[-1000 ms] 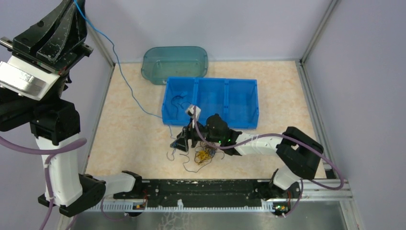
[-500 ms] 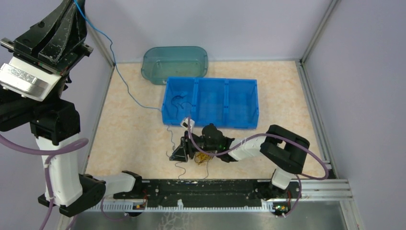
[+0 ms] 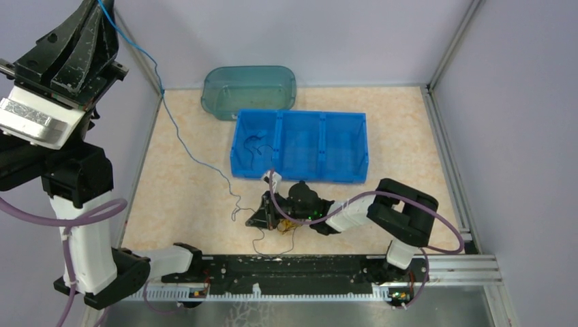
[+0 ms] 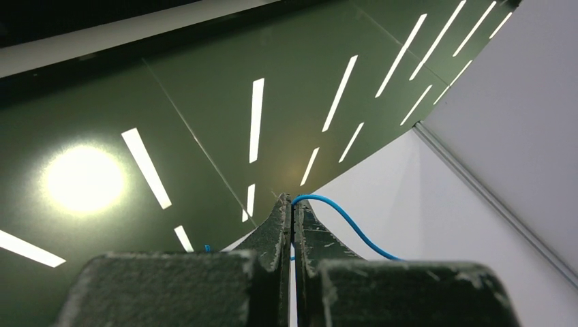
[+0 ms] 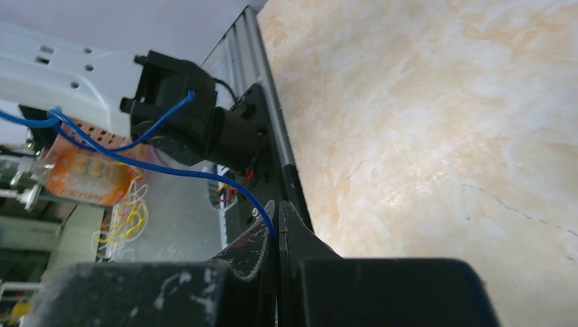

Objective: Untangle the cables

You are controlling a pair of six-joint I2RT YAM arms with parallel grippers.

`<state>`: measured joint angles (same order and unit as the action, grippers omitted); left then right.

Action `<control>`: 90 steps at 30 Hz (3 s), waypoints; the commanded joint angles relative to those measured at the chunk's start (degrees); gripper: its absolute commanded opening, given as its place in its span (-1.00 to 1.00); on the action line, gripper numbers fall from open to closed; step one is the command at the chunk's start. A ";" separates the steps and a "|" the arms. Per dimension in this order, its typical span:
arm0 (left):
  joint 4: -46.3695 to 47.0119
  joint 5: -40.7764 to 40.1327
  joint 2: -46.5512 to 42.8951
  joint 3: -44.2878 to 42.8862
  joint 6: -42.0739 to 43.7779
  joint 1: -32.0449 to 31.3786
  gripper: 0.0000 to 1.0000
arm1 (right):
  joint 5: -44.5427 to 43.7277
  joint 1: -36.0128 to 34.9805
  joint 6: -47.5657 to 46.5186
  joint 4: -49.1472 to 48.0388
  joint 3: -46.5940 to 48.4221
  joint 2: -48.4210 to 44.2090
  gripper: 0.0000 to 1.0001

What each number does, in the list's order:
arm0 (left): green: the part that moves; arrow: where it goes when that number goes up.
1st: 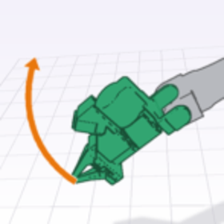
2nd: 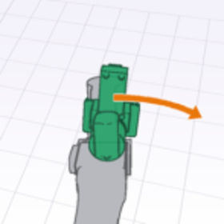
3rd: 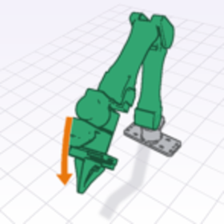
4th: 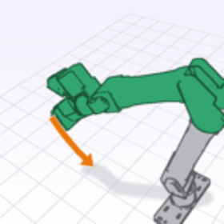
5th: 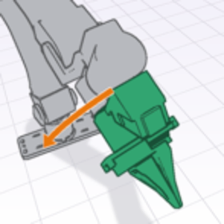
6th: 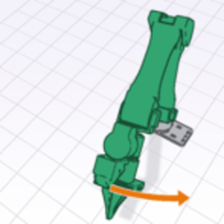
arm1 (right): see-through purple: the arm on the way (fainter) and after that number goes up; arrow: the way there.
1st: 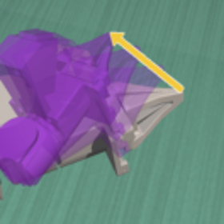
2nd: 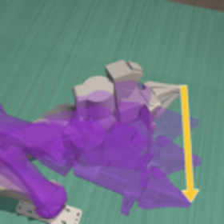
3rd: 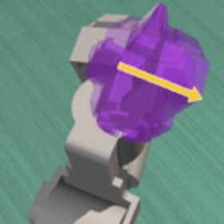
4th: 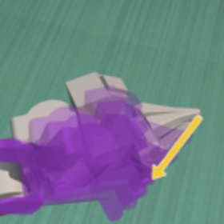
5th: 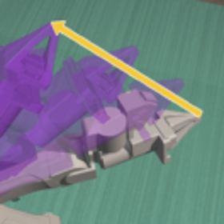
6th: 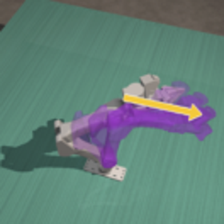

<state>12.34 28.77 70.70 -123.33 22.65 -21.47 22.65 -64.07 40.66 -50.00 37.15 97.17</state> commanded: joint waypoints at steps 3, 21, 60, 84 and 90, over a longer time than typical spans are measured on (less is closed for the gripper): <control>5.71 -1.79 -0.18 -0.96 5.19 0.32 -0.99 | -12.61 -0.23 -1.97 4.24 -2.16 -6.54 -1.00; 9.06 -10.52 3.57 -3.99 12.81 0.31 -1.00 | -36.48 3.08 2.05 18.50 -17.86 -28.22 -1.00; -1.23 -7.03 7.94 22.50 11.29 -3.43 -1.00 | -48.10 3.11 -3.69 44.06 -10.93 -56.83 -1.00; 5.09 -7.66 16.41 34.70 25.67 1.98 -1.00 | -50.43 3.14 -5.05 47.37 -9.57 -61.72 -1.00; -0.19 -6.86 14.63 38.33 25.65 1.79 -1.00 | -50.47 3.16 -5.41 46.75 -9.25 -61.38 -1.00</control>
<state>13.80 20.86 87.50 -87.24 47.27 -19.51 -26.74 -61.25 36.40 -1.61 24.84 36.32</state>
